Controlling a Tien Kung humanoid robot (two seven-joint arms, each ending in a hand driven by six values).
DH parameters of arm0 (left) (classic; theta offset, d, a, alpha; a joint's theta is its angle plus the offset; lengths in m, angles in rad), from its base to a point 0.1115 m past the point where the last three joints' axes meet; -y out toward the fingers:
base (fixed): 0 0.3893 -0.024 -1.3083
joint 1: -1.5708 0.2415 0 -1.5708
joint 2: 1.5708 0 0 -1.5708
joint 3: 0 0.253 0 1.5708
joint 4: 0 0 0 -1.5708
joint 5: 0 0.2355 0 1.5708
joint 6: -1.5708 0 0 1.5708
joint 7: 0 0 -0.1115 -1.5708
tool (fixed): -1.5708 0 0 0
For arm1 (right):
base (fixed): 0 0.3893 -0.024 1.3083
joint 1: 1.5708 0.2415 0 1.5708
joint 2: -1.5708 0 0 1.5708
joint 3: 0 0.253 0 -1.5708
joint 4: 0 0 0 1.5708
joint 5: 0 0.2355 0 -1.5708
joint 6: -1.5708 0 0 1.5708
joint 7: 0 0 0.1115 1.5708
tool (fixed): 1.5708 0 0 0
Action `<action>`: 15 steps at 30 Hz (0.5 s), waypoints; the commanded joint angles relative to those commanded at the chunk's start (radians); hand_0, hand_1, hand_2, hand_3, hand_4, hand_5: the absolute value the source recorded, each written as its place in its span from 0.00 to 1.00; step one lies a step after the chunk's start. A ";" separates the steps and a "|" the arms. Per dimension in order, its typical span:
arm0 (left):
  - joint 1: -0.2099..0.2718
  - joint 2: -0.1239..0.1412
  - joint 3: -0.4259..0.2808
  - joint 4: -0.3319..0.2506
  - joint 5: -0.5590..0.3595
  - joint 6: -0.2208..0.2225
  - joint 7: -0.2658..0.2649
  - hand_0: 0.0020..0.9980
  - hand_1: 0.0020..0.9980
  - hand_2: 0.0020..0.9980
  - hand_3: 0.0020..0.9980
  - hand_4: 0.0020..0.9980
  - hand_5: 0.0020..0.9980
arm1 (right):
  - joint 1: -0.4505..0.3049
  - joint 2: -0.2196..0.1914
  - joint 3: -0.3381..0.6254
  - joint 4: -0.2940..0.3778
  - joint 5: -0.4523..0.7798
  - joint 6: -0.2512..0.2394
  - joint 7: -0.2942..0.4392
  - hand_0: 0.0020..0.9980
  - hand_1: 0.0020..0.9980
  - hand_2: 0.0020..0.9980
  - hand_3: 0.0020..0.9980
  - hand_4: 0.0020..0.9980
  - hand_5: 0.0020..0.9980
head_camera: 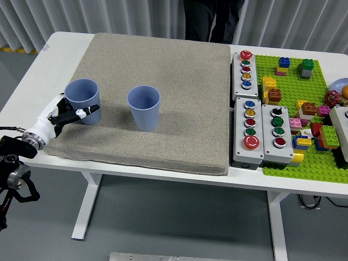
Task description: Pick cup pour cup place
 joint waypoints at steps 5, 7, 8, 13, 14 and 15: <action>-0.010 -0.009 0.005 0.006 -0.002 0.000 0.001 1.00 0.99 1.00 1.00 0.98 0.25 | 0.001 0.000 0.000 0.000 0.000 0.000 0.000 0.72 0.69 0.73 0.70 0.31 0.31; -0.012 -0.011 0.007 0.008 -0.002 0.001 0.001 1.00 0.99 1.00 1.00 0.98 0.25 | 0.001 0.000 -0.001 0.000 0.000 0.000 0.000 0.72 0.69 0.73 0.70 0.31 0.31; -0.013 -0.013 0.006 0.009 -0.001 0.002 0.002 1.00 0.99 1.00 1.00 0.98 0.25 | 0.001 0.000 0.000 0.000 0.000 0.000 0.000 0.72 0.69 0.73 0.70 0.31 0.31; -0.010 -0.015 0.005 0.011 0.003 0.012 0.004 1.00 0.99 1.00 1.00 0.98 0.25 | 0.000 0.000 -0.002 0.000 0.002 0.000 0.000 0.72 0.69 0.73 0.70 0.31 0.31; -0.010 -0.015 0.005 0.011 0.003 0.013 0.004 1.00 0.99 1.00 1.00 0.98 0.25 | 0.000 0.000 -0.002 0.000 0.002 0.000 0.000 0.72 0.69 0.73 0.70 0.31 0.31; -0.010 -0.016 0.005 0.012 0.003 0.015 0.004 0.99 0.98 1.00 1.00 0.98 0.26 | 0.000 0.000 -0.001 0.000 0.000 0.000 0.000 0.72 0.69 0.73 0.70 0.31 0.31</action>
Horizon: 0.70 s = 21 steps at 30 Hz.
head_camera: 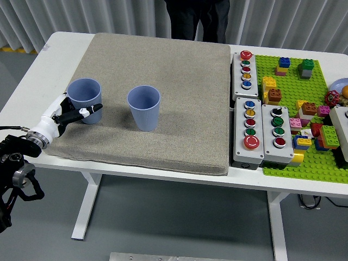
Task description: Pick cup pour cup place
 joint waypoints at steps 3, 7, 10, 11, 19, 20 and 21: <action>-0.003 0.000 0.000 0.003 -0.003 0.006 -0.001 0.99 0.98 1.00 1.00 0.98 0.26 | 0.001 0.000 0.000 0.000 -0.001 0.000 0.000 0.72 0.69 0.73 0.70 0.31 0.31; -0.005 0.003 -0.001 0.010 -0.006 0.009 -0.001 0.99 0.98 1.00 1.00 0.98 0.27 | 0.001 0.000 -0.001 0.000 0.001 0.000 0.000 0.72 0.69 0.73 0.70 0.31 0.31; -0.005 0.003 0.000 0.012 -0.006 0.010 -0.001 0.99 0.98 1.00 1.00 0.98 0.27 | 0.000 0.000 -0.001 0.000 0.001 0.000 0.000 0.72 0.69 0.73 0.70 0.31 0.31; -0.007 0.003 0.001 0.014 -0.006 0.011 -0.001 0.99 0.98 1.00 1.00 0.98 0.27 | -0.001 0.000 -0.001 0.000 0.001 0.000 0.000 0.72 0.69 0.73 0.70 0.31 0.31; -0.011 0.003 0.007 0.021 -0.008 0.016 -0.001 0.99 0.98 1.00 1.00 0.98 0.27 | -0.004 0.000 -0.001 0.000 -0.001 0.000 -0.001 0.72 0.69 0.73 0.70 0.31 0.31; -0.011 0.003 0.008 0.022 -0.008 0.016 -0.001 0.99 0.98 1.00 1.00 0.98 0.27 | -0.004 0.000 0.000 0.000 -0.002 0.000 -0.001 0.72 0.69 0.73 0.70 0.31 0.31; -0.012 0.002 0.009 0.024 -0.009 0.017 -0.001 0.99 0.98 1.00 1.00 0.98 0.27 | -0.005 0.000 0.000 0.000 -0.003 0.000 -0.001 0.72 0.69 0.73 0.70 0.31 0.31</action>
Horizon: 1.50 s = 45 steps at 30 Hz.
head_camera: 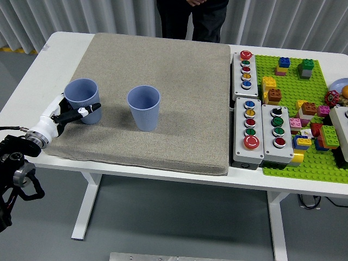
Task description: Pick cup pour cup place
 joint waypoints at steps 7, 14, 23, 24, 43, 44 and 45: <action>-0.006 -0.003 0.005 0.004 -0.001 0.003 0.001 0.99 0.97 1.00 1.00 0.98 0.27 | 0.001 0.000 0.000 0.000 -0.001 0.001 0.000 0.72 0.69 0.73 0.70 0.31 0.31; -0.012 -0.003 0.005 0.003 0.000 0.005 0.003 0.99 0.97 1.00 1.00 0.98 0.27 | 0.003 -0.001 -0.001 0.000 0.000 0.001 0.000 0.72 0.69 0.73 0.70 0.31 0.31; -0.011 -0.003 0.004 0.003 0.009 0.008 0.009 0.96 0.92 1.00 1.00 0.97 0.27 | 0.005 -0.002 0.000 0.000 -0.001 0.002 0.000 0.72 0.69 0.73 0.70 0.31 0.30; -0.011 -0.003 0.004 0.003 0.010 0.009 0.009 0.96 0.92 1.00 1.00 0.97 0.27 | 0.006 -0.002 0.000 0.000 -0.002 0.002 0.000 0.72 0.69 0.73 0.70 0.31 0.30; 0.001 -0.026 0.009 -0.031 0.046 0.097 0.003 0.73 0.65 0.68 0.68 0.90 0.24 | 0.009 -0.002 0.001 0.000 -0.002 0.003 -0.002 0.72 0.69 0.73 0.70 0.32 0.31; 0.002 -0.026 0.010 -0.031 0.046 0.098 0.003 0.73 0.65 0.68 0.68 0.90 0.24 | 0.009 -0.002 0.001 0.000 -0.002 0.003 -0.002 0.72 0.69 0.73 0.70 0.32 0.31; 0.002 -0.027 0.010 -0.033 0.044 0.103 0.001 0.69 0.59 0.60 0.60 0.87 0.21 | 0.009 -0.002 0.002 0.000 -0.003 0.003 -0.002 0.72 0.69 0.73 0.70 0.32 0.31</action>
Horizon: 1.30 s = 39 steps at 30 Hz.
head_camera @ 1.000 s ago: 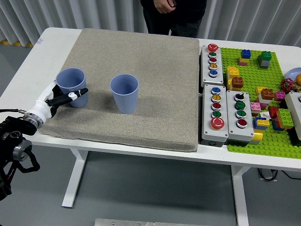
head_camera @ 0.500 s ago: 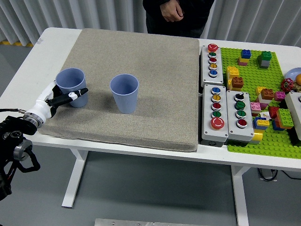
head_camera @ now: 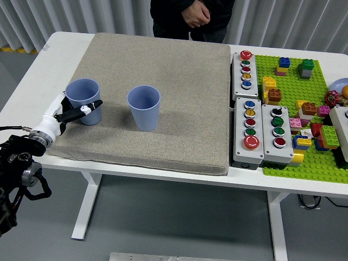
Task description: Pick cup pour cup place
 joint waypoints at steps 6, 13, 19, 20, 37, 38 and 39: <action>0.002 -0.003 0.001 -0.006 -0.005 0.024 -0.009 0.67 0.54 0.54 0.53 0.88 0.22 | 0.001 0.000 0.002 0.000 -0.002 0.000 0.000 0.72 0.69 0.73 0.70 0.32 0.31; 0.004 -0.004 0.003 -0.014 -0.007 0.052 -0.015 0.62 0.50 0.52 0.50 0.87 0.21 | 0.003 -0.001 0.001 0.000 0.000 0.000 -0.001 0.72 0.69 0.73 0.70 0.32 0.30; 0.019 -0.003 -0.001 -0.082 0.039 0.123 -0.017 0.58 0.48 0.51 0.50 0.86 0.21 | 0.001 -0.001 0.003 0.000 -0.005 0.001 -0.002 0.72 0.69 0.73 0.70 0.32 0.31; 0.023 -0.001 -0.001 -0.105 0.062 0.133 -0.015 0.58 0.48 0.51 0.50 0.86 0.21 | 0.000 -0.001 0.004 0.000 -0.005 0.001 -0.002 0.72 0.69 0.73 0.70 0.32 0.31; -0.022 0.072 0.131 -0.317 0.401 0.197 0.049 0.60 0.50 0.53 0.51 0.83 0.18 | -0.005 -0.004 0.003 0.000 -0.013 0.000 -0.002 0.72 0.69 0.73 0.70 0.31 0.30; -0.023 0.072 0.133 -0.317 0.404 0.197 0.050 0.60 0.50 0.53 0.51 0.83 0.18 | -0.005 -0.004 0.003 0.000 -0.013 0.000 -0.002 0.72 0.69 0.73 0.70 0.31 0.30; -0.031 0.078 0.145 -0.313 0.423 0.198 0.056 0.60 0.50 0.53 0.51 0.83 0.18 | -0.006 -0.004 0.001 0.000 -0.011 0.000 -0.002 0.72 0.69 0.73 0.70 0.31 0.30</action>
